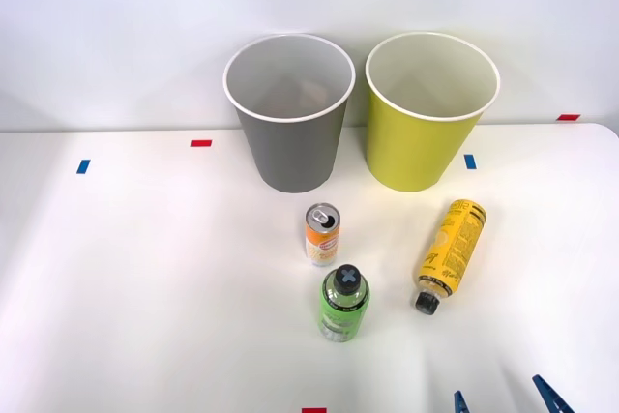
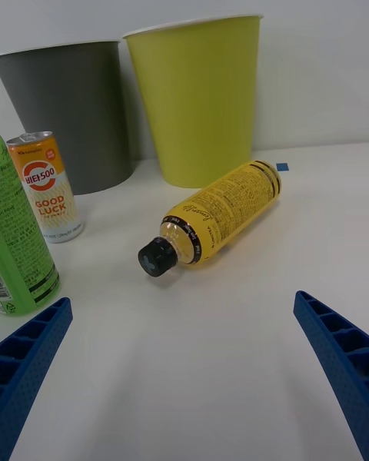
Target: Put cans in the gray bin, plastic bottles in the light green bin
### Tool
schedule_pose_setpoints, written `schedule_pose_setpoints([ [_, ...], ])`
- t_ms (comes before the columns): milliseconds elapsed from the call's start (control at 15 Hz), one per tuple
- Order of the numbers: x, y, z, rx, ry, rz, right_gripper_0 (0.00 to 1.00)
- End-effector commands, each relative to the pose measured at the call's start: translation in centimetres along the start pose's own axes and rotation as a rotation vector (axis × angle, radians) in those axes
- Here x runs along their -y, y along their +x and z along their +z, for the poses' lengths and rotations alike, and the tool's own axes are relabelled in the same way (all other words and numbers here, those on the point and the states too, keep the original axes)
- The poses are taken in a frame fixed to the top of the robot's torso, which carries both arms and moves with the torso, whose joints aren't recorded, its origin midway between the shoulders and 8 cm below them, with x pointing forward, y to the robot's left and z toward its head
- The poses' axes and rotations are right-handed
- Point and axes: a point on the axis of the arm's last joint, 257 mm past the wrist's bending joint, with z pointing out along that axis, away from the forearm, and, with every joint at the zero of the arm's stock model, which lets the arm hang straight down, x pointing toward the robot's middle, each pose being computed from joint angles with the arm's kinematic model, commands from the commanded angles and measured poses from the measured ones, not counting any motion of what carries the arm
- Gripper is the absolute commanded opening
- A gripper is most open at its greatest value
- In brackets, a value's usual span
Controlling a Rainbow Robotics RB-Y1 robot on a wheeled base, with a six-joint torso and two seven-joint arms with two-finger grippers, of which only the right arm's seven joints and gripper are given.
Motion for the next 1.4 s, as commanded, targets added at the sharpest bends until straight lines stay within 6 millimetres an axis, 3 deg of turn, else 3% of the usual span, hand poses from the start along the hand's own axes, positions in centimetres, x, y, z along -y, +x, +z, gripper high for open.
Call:
schedule_pose_setpoints([
  [67,0.0,0.0,0.0,0.0,0.0,0.0,1.0],
  [1400,0.0,0.0,0.0,0.0,0.0,0.0,1.0],
])
